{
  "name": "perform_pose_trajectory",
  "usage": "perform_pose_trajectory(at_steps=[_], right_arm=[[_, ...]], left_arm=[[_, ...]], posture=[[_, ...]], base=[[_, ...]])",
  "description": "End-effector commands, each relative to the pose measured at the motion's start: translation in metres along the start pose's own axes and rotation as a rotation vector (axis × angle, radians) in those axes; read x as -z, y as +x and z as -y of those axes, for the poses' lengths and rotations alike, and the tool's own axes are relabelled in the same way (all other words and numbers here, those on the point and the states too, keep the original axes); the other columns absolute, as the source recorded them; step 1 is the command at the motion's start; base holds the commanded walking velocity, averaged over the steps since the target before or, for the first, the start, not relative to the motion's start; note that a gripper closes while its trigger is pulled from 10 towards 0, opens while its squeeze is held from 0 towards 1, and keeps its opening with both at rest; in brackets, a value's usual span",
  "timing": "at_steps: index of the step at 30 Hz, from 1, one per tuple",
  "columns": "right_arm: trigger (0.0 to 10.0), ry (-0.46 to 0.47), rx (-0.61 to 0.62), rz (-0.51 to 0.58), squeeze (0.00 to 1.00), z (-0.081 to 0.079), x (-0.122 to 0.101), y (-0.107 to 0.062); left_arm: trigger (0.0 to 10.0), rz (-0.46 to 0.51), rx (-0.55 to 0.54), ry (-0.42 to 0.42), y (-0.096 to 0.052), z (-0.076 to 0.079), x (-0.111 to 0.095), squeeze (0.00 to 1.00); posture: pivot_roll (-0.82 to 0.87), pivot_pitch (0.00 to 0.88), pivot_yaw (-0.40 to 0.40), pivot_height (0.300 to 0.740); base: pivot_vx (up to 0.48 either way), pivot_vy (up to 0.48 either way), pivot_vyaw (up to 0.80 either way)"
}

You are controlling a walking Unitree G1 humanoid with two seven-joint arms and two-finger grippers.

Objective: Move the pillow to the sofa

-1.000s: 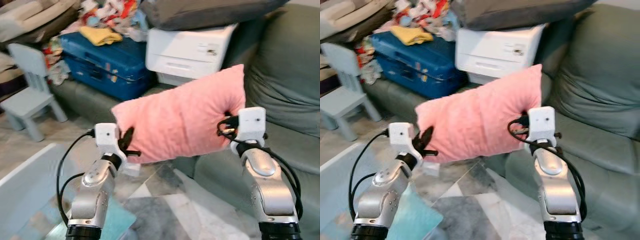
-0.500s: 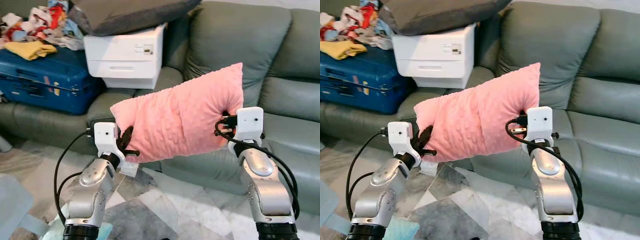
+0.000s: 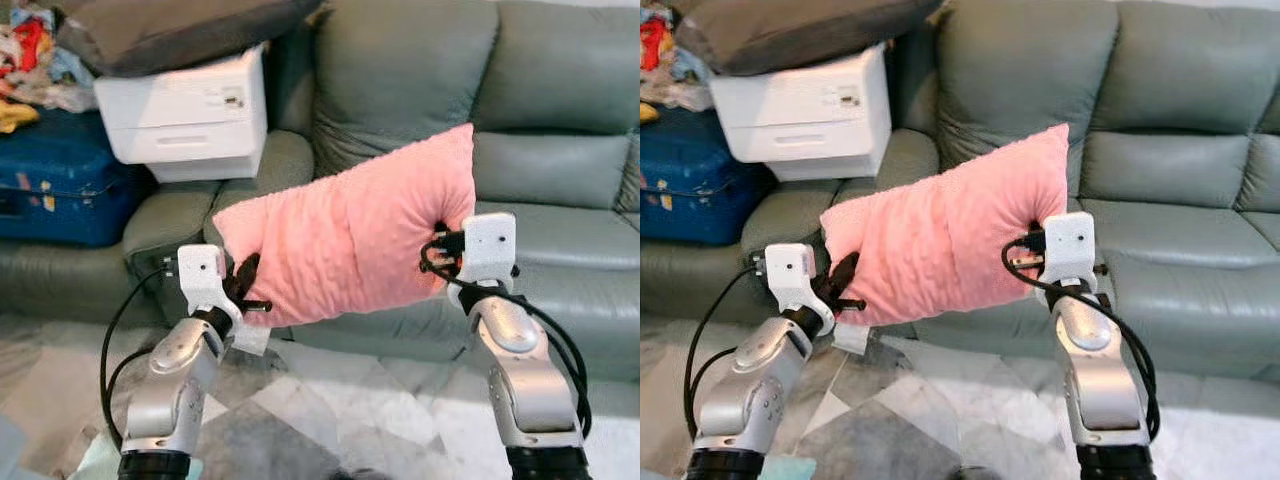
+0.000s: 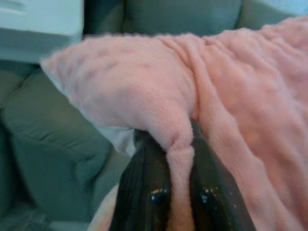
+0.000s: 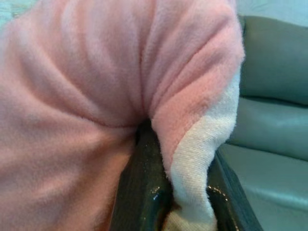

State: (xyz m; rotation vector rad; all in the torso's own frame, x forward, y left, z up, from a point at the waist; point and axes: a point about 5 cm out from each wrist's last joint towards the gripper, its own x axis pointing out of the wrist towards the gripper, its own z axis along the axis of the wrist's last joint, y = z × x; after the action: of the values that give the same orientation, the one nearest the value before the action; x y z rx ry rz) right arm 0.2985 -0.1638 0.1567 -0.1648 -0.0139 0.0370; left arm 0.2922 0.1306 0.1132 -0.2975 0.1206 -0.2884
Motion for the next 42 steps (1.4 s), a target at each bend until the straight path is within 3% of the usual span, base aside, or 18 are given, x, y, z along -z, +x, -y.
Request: perform_pose_trajectory(at_steps=[1, 24, 42], right_arm=[[10.0, 0.005, 0.003, 0.047, 0.00, -0.001, -0.010, 0.001], [10.0, 0.006, 0.003, 0.045, 0.00, -0.001, -0.009, -0.001], [10.0, 0.022, -0.003, 0.039, 0.00, 0.000, -0.007, 0.001]], left_arm=[[10.0, 0.010, 0.025, 0.001, 0.000, 0.002, -0.005, 0.00], [10.0, -0.008, 0.025, -0.012, 0.000, 0.001, -0.003, 0.00], [10.0, 0.018, -0.006, 0.026, 0.008, -0.010, -0.015, 0.00]], posture=[[-0.11, 0.000, 0.019, 0.740], [-0.11, 0.000, 0.029, 0.740], [-0.11, 0.000, 0.034, 0.740]], base=[[0.000, -0.469, 0.00], [0.000, -0.461, 0.00], [0.000, 0.015, 0.00]])
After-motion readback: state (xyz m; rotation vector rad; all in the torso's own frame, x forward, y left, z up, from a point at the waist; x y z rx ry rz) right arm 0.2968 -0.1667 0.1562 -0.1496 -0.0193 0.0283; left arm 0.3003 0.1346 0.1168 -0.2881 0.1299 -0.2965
